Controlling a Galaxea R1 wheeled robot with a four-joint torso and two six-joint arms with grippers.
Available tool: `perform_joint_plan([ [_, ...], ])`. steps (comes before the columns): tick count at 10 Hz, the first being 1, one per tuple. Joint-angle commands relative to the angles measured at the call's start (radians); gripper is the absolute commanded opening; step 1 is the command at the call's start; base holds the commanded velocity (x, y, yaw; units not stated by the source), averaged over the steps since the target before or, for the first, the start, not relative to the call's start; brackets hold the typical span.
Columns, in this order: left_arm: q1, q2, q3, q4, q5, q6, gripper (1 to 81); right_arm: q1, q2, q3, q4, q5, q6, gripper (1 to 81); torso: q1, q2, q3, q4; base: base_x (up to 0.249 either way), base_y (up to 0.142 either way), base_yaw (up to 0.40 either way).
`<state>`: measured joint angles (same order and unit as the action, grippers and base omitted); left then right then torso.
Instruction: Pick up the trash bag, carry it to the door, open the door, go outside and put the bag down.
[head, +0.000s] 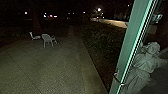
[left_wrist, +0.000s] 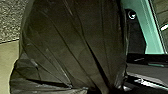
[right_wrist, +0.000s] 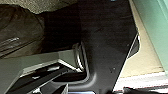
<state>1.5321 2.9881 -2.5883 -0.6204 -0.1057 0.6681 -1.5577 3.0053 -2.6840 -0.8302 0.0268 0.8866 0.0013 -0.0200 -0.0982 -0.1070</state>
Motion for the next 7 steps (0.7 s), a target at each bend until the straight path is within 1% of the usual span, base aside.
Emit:
perform_joint_plan([
  [1, -0.028, -0.006, 0.010, -0.004, 0.075, 0.004, 1.0, 0.023, -0.007, 0.013, -0.010, -0.030, -0.005, 81.1, 0.000, 0.000, 0.000, 0.000, 0.000, 0.000, 0.000],
  [2, -0.028, -0.013, 0.014, -0.007, 0.078, 0.004, 1.0, 0.018, -0.017, 0.030, -0.012, -0.025, -0.005, 81.1, 0.000, 0.000, 0.000, 0.000, 0.000, 0.000, 0.000],
  [3, -0.029, -0.030, 0.033, -0.007, 0.080, 0.004, 1.0, 0.017, -0.044, 0.075, -0.015, -0.025, -0.005, 81.1, 0.000, 0.000, 0.000, 0.000, 0.000, 0.000, 0.000],
  [4, -0.030, -0.056, 0.069, -0.007, 0.080, 0.001, 1.0, 0.015, -0.078, 0.133, -0.018, -0.025, -0.005, 81.1, 0.000, 0.000, 0.000, 0.000, 0.000, 0.000, 0.000],
  [5, -0.037, -0.105, 0.138, -0.007, 0.077, -0.004, 1.0, 0.018, -0.137, 0.237, -0.021, -0.025, -0.005, 81.1, 0.000, 0.000, 0.000, 0.000, 0.000, 0.000, 0.000],
  [6, -0.046, -0.139, 0.180, -0.007, 0.077, -0.007, 1.0, 0.023, -0.173, 0.299, -0.021, -0.025, -0.003, 81.1, 0.000, 0.000, 0.000, 0.000, 0.000, 0.000, 0.000],
  [7, -0.053, -0.167, 0.212, -0.007, 0.077, -0.008, 1.0, 0.026, -0.194, 0.328, -0.021, -0.027, -0.001, 81.1, 0.000, 0.000, 0.000, 0.000, 0.000, 0.000, 0.000],
])
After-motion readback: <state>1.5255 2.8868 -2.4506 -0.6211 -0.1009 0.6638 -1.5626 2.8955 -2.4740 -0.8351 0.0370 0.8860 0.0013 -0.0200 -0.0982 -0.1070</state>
